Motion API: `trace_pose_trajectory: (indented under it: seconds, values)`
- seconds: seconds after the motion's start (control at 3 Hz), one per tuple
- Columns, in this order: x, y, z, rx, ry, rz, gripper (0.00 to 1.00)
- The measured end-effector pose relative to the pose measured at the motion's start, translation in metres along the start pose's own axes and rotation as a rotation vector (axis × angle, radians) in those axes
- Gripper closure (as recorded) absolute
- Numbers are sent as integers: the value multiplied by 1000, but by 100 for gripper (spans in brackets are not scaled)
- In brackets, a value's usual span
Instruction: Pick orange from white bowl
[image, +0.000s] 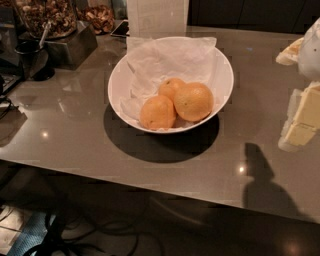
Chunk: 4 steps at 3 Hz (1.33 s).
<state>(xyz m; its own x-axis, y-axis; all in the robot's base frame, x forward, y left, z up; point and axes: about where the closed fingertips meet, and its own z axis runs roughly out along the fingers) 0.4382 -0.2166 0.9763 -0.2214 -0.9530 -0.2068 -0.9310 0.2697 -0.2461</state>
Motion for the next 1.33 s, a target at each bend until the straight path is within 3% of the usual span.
trace_pose_trajectory:
  seconds: [0.33, 0.67, 1.0, 1.33]
  values:
    - [0, 0, 0, 0, 0, 0, 0]
    - [-14, -12, 3, 11, -71, 5, 0]
    - [-51, -37, 16, -3, -215, 12, 0]
    - [-90, -50, 41, -88, -308, 10, 0]
